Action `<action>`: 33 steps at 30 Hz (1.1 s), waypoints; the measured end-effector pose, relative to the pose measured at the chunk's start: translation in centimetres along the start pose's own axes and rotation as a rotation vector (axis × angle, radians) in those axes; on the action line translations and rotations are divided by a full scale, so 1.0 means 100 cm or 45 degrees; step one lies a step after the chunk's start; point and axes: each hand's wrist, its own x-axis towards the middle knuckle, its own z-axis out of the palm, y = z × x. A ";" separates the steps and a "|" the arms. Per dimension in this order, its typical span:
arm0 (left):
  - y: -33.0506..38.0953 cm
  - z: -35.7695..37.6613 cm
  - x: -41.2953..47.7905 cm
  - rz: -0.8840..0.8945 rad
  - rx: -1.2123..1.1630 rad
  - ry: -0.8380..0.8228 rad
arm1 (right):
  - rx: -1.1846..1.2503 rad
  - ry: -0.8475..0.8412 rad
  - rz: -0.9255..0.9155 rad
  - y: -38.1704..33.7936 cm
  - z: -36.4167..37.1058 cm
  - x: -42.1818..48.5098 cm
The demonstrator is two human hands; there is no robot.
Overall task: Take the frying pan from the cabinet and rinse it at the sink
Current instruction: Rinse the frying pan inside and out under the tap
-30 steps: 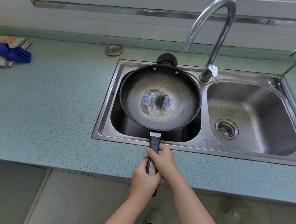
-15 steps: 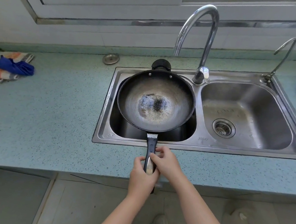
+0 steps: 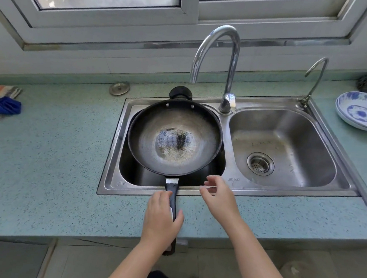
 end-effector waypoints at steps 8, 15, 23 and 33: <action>0.009 -0.004 0.058 0.383 0.131 0.030 | 0.227 0.176 0.153 -0.012 -0.027 0.046; 0.025 0.014 0.121 0.607 0.007 0.032 | 0.264 0.345 0.232 -0.023 -0.054 0.095; 0.040 0.045 0.155 0.658 -0.016 -0.046 | 0.474 0.318 0.263 -0.032 -0.073 0.147; 0.071 0.064 0.171 0.632 0.141 -0.083 | 0.583 0.136 0.312 -0.036 -0.090 0.214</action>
